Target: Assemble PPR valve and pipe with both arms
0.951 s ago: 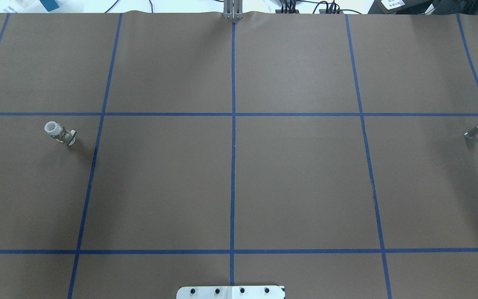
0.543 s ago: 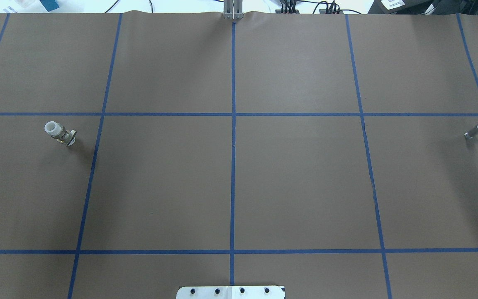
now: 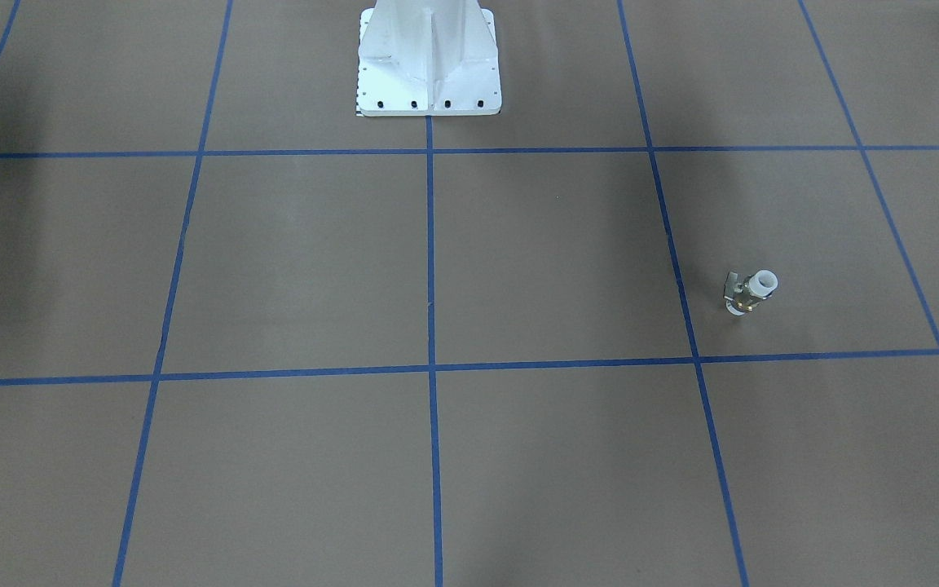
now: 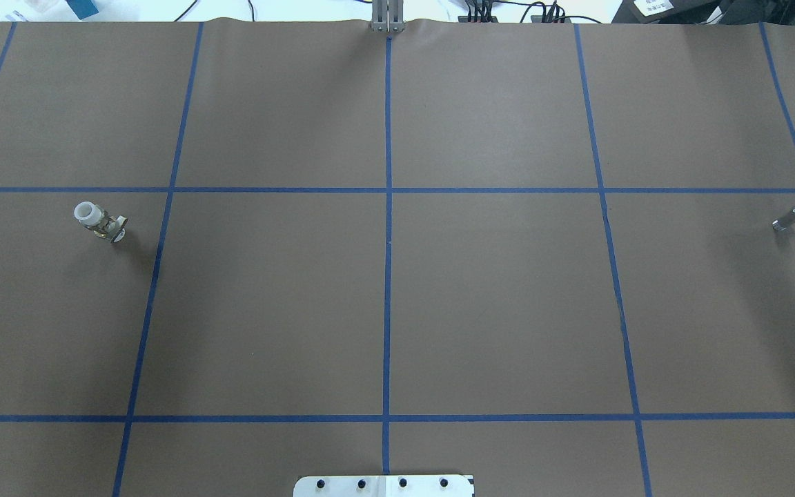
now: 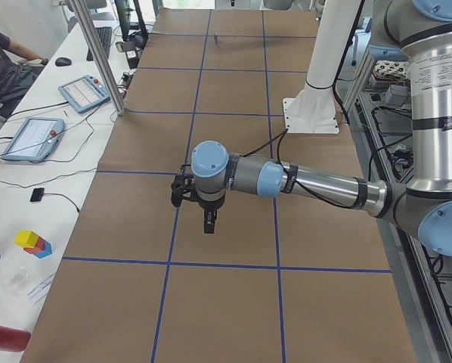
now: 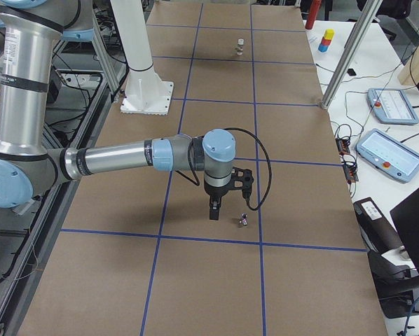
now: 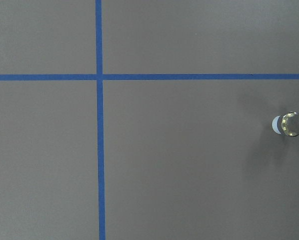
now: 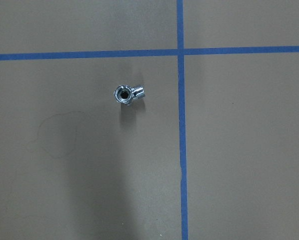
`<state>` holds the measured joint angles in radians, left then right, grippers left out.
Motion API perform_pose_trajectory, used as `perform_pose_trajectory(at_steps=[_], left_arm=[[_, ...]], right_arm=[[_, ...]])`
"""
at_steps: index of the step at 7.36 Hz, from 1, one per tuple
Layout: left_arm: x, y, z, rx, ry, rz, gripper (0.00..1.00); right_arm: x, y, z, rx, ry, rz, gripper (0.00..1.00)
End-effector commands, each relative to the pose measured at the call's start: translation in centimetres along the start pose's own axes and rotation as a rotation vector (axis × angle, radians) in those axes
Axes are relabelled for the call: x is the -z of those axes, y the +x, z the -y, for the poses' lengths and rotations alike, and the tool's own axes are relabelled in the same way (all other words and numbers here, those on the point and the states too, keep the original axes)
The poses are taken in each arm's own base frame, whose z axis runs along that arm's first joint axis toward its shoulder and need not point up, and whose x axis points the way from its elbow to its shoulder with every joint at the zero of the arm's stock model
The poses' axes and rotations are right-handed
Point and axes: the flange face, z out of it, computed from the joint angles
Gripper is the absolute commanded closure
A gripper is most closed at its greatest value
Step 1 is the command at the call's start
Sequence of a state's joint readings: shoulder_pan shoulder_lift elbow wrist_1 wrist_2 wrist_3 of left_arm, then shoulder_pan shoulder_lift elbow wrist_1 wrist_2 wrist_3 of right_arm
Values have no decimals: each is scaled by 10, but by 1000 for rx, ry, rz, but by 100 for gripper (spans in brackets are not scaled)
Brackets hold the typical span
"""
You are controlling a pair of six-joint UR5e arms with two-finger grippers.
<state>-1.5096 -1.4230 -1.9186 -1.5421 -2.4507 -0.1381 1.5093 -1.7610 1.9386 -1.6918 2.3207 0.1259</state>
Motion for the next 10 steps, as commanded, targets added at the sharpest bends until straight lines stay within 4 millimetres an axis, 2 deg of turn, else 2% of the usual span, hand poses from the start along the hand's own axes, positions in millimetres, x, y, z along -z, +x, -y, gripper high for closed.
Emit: perform_pose_trajectory(at_steps=[1,4,5,6,7,8,9,10], left_arm=[[5,4,-1,-11,13,22,0],[16,25,3,-45,38,6,1],[4,54,16,-106,13,-1,1],[-6,87,18,-164,-7,-8,0],[-3,121,34,-147,7,-23,0],[-14,165,48,-141,1,-19,0],[-37,193,50,-162,-13,29,1],[-59,209,45,-160,-52,28,5]], right_arm=[[-1,3,-1,-11,-2,6,1],[8,-7,4,9,24,8,1],[10,-9,5,16,28,10,1],[10,-9,5,16,28,11,0],[11,-12,5,29,32,21,0],[7,-14,7,47,42,28,0],[5,-14,8,49,43,33,0],[6,-17,9,64,57,49,1]])
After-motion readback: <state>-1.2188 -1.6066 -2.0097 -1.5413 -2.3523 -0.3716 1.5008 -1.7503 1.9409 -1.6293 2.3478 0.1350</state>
